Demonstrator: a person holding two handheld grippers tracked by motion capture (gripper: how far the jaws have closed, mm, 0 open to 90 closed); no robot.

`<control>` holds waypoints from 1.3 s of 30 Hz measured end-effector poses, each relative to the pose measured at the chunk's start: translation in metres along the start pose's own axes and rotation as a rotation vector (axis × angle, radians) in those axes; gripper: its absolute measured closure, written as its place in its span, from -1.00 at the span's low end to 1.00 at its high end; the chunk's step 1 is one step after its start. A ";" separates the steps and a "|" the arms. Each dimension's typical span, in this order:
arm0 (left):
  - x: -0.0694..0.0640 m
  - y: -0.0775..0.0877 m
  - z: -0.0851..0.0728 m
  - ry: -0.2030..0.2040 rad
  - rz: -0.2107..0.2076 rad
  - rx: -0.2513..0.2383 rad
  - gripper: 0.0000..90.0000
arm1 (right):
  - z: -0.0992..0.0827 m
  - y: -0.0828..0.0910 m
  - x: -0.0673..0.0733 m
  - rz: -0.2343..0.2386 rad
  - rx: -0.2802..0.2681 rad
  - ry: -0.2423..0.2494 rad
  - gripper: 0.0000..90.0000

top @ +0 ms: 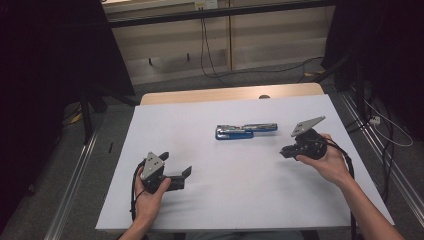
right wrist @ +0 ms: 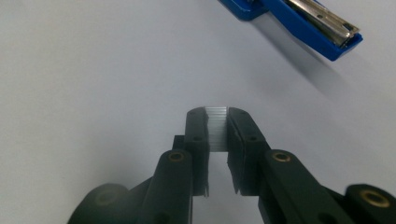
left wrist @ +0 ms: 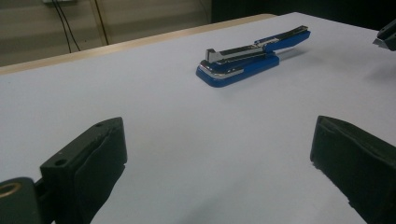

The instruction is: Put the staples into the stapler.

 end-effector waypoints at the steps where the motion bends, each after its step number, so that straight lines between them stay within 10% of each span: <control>1: 0.000 0.000 0.000 0.000 -0.004 0.001 -0.92 | 0.001 0.000 0.000 -0.002 -0.002 0.002 0.77; 39: 0.000 0.001 0.000 -0.004 -0.004 -0.003 -0.92 | 0.061 0.004 0.002 0.013 -0.094 0.063 0.77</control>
Point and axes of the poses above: each handheld gripper's, and its own axes: y roughly backward along the jaws, z roughly out of its top, x roughly to its left, the point moved 10 cm from there along -y, roughly forward along the jaws, and after that the axes turned 8 degrees about x, right-handed, at the moved point
